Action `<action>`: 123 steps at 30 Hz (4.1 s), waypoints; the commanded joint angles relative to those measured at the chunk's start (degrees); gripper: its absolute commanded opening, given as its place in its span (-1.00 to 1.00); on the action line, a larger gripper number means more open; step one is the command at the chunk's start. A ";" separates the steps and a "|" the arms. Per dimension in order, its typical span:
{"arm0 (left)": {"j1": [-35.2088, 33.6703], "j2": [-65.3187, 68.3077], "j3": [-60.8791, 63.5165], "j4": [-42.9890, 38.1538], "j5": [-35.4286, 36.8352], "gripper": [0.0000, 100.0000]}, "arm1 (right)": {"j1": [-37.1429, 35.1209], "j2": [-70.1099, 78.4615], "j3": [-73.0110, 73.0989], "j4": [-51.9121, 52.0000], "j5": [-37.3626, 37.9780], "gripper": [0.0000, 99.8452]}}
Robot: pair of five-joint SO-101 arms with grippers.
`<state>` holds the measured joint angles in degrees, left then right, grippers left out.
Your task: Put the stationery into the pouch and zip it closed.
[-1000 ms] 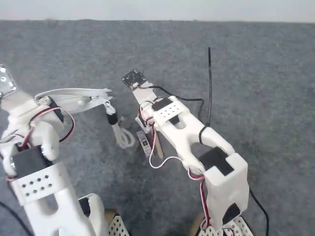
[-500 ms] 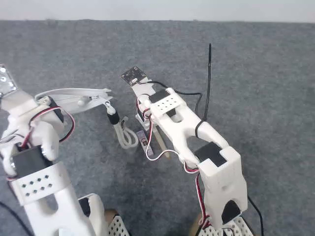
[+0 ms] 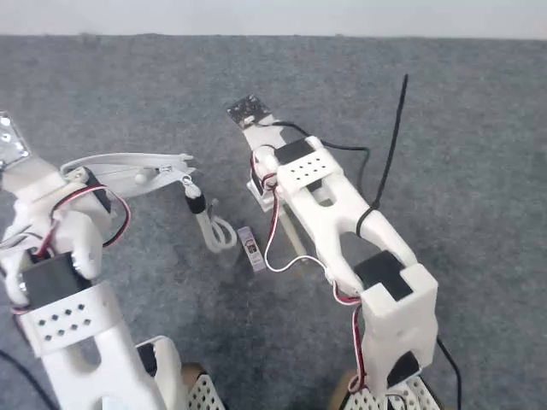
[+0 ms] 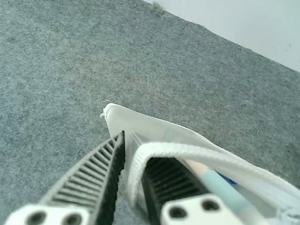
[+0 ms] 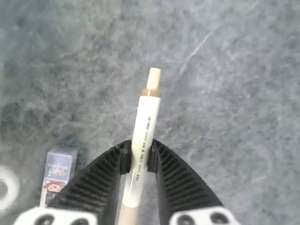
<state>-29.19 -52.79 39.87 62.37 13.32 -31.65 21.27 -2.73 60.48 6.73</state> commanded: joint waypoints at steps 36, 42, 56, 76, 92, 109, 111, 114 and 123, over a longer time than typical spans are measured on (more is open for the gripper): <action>13.10 -3.96 -0.48 -2.20 2.81 -0.98 | 1.10 -80.04 66.73 -57.19 -13.89 -0.99; 16.00 -13.01 3.47 -2.11 2.55 -0.97 | 1.10 -87.16 73.23 -66.42 -13.98 -0.99; 16.44 -8.44 5.05 -3.43 2.46 -0.93 | 0.75 -98.59 80.18 -79.25 -14.07 -0.99; 16.44 -6.51 4.88 -3.43 2.46 -0.93 | -9.54 -107.03 80.00 -82.59 -16.88 -0.99; 16.35 -6.42 4.88 -3.43 2.46 -0.93 | -12.97 -80.22 79.56 -105.10 -16.53 -0.99; 16.09 -6.59 4.97 -3.43 2.46 -0.93 | -11.74 -63.60 74.55 -111.60 -16.53 -0.99; 16.09 -6.59 4.97 -3.43 2.46 -0.93 | -12.00 -60.62 74.20 -111.87 -16.53 -0.99; 16.09 -6.59 4.97 -3.43 2.46 -0.93 | -12.18 -55.96 73.32 -111.87 -16.53 -0.99; 16.00 -6.59 4.97 -3.25 2.46 -0.93 | -20.09 -46.20 75.08 -111.87 1.49 -0.99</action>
<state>-13.19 -59.47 46.46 60.70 14.99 -48.53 -29.36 70.77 -51.16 1.71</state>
